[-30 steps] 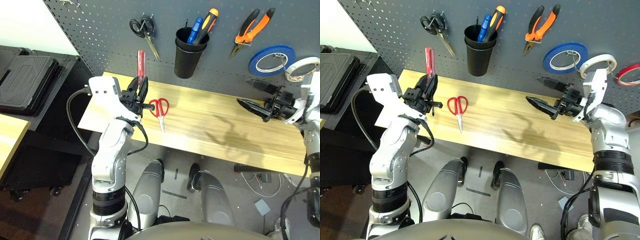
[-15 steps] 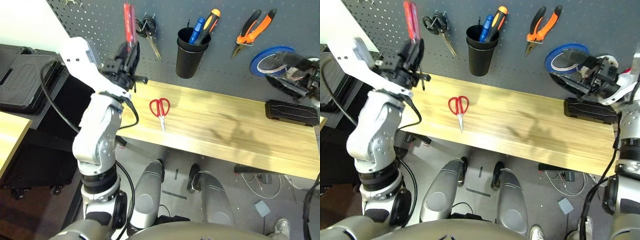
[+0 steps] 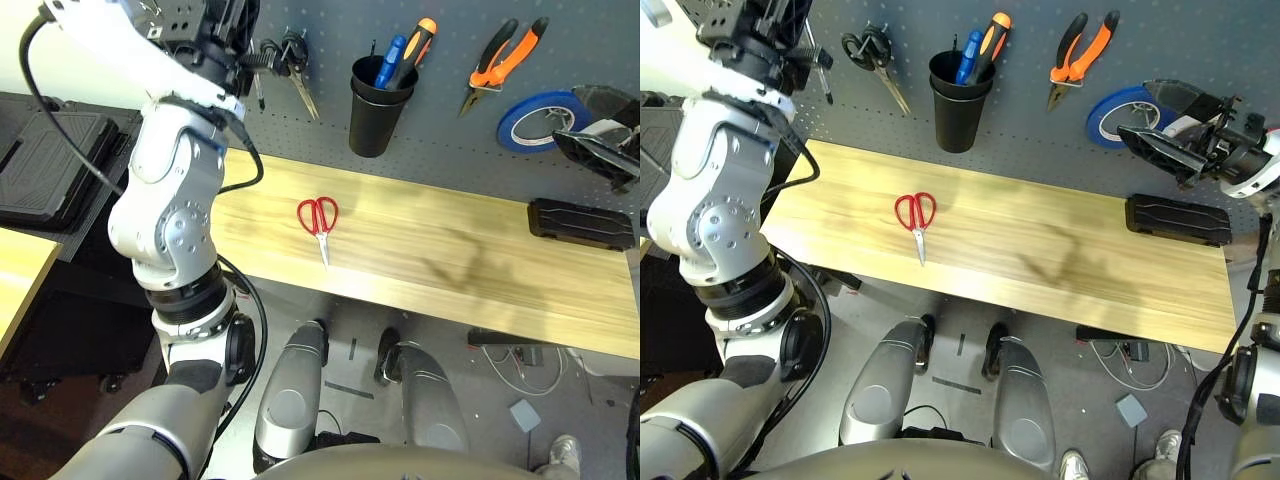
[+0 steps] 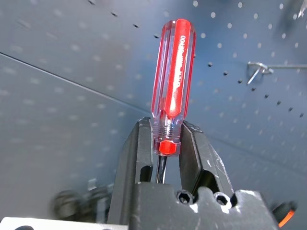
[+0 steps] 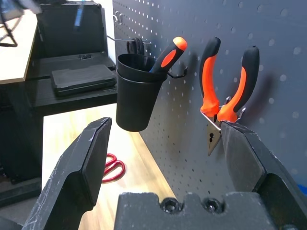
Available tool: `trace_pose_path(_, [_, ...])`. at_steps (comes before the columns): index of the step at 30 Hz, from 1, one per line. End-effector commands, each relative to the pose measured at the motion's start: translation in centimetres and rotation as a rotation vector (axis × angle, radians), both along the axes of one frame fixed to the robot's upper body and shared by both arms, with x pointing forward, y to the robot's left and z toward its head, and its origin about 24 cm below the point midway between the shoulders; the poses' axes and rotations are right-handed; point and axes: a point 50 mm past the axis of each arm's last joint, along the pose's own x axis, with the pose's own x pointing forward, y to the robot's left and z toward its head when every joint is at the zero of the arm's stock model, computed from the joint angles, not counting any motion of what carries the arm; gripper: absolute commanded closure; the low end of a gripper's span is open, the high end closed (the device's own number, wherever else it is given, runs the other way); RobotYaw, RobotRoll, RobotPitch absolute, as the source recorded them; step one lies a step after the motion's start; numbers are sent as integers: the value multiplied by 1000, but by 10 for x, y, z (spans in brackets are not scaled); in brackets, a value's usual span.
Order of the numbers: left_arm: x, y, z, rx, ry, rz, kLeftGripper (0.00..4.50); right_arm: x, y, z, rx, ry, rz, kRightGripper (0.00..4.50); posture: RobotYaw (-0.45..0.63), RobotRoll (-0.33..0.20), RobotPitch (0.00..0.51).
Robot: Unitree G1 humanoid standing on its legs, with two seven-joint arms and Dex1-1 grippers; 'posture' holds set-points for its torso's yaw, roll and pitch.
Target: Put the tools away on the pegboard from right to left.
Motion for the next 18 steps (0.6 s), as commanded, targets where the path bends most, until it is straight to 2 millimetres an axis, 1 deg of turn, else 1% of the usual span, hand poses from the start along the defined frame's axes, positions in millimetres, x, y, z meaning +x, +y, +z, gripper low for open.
trace_pose_path(1, [7, -15, 9, -34, -42, -35, 3686, -1, 2, -1, 10, -4, 2, 0, 174, 0, 232])
trace_pose_path(6, [21, -35, 16, -78, -62, -76, 3686, 1, 9, -3, 20, -28, 7, 0, 167, 0, 235])
trace_pose_path(10, [30, -47, 19, -112, -60, -102, 3686, 0, 15, -4, 27, -30, 20, 0, 163, 0, 236])
trace_pose_path(15, [42, -61, 10, -95, -41, -133, 3686, -2, 19, -7, 20, -21, 29, 0, 152, 0, 234])
trace_pose_path(18, [45, -66, 7, -93, -37, -141, 3686, -3, 21, -8, 19, -19, 29, 0, 149, 0, 234])
